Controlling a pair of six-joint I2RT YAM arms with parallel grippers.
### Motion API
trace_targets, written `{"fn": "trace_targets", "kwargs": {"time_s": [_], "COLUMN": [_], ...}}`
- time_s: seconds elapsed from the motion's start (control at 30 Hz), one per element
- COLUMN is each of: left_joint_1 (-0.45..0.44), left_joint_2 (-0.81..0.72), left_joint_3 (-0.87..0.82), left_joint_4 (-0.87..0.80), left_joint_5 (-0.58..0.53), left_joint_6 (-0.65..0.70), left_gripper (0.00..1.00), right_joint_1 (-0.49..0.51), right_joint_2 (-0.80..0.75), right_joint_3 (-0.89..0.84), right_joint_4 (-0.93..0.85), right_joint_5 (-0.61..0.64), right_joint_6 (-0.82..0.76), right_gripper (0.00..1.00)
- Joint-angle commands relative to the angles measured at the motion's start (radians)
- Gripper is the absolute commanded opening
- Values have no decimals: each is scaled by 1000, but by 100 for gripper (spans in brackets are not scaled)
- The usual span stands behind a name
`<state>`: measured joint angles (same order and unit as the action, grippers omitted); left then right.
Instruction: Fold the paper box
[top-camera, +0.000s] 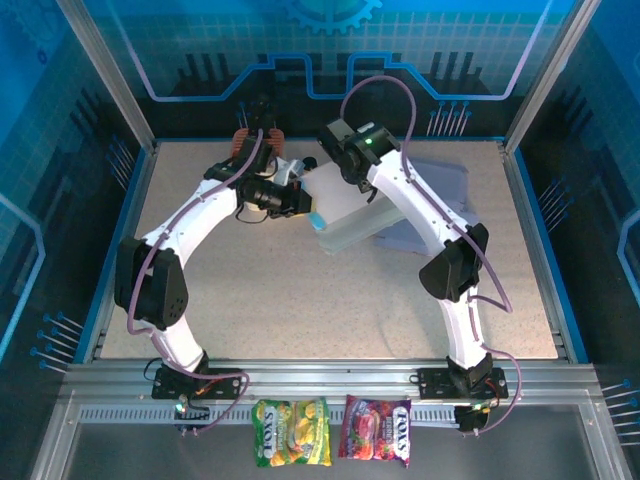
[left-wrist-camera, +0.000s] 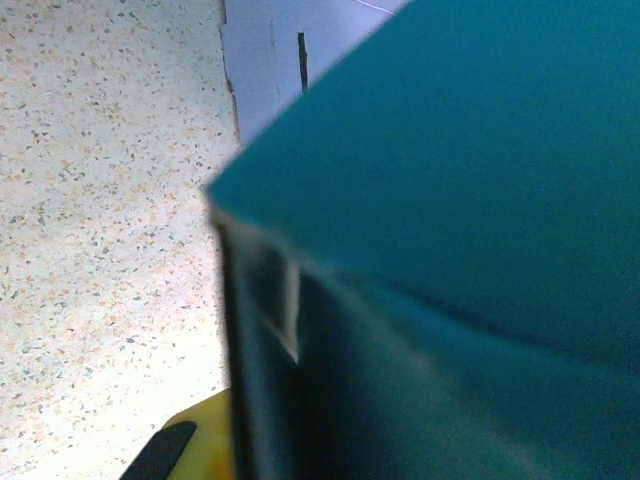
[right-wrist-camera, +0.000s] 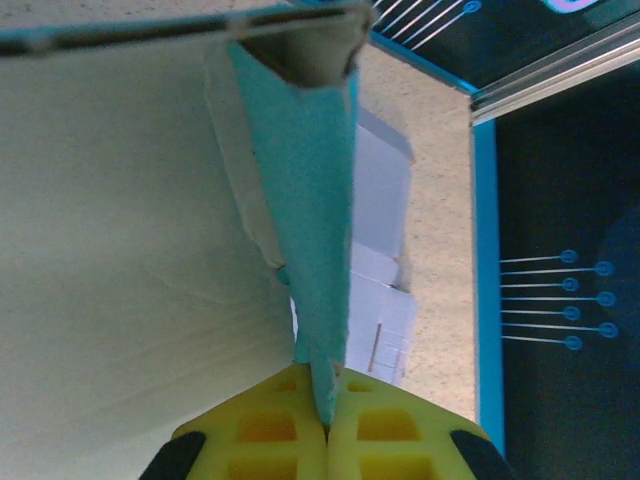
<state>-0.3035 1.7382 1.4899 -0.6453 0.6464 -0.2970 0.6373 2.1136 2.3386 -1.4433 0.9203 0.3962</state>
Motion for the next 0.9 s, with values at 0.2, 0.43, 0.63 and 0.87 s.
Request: {"fn": "trace_targets", "kwargs": {"time_s": [0.2,0.43,0.63,0.87], "left_joint_1": [-12,-82,-126,-165], "left_joint_2": [-57,-77,-92,-71], "left_joint_3": [-21,-185,-405,-535], "left_joint_4": [-6,73,244,385], "left_joint_5": [-78,-281,-398,-450], "left_joint_6": [-50,-115,-194,-235], "left_gripper": [0,6,6,10], "right_joint_1": [26,84,140,138], "right_joint_2": [-76,-293,-406,-407], "right_joint_3": [-78,-484,-770,-894], "right_joint_4": [-23,181,293,329], "right_joint_5": [49,-30,-64,-118], "right_joint_6": [58,212,350,408], "right_gripper": [0,0,0,0]}}
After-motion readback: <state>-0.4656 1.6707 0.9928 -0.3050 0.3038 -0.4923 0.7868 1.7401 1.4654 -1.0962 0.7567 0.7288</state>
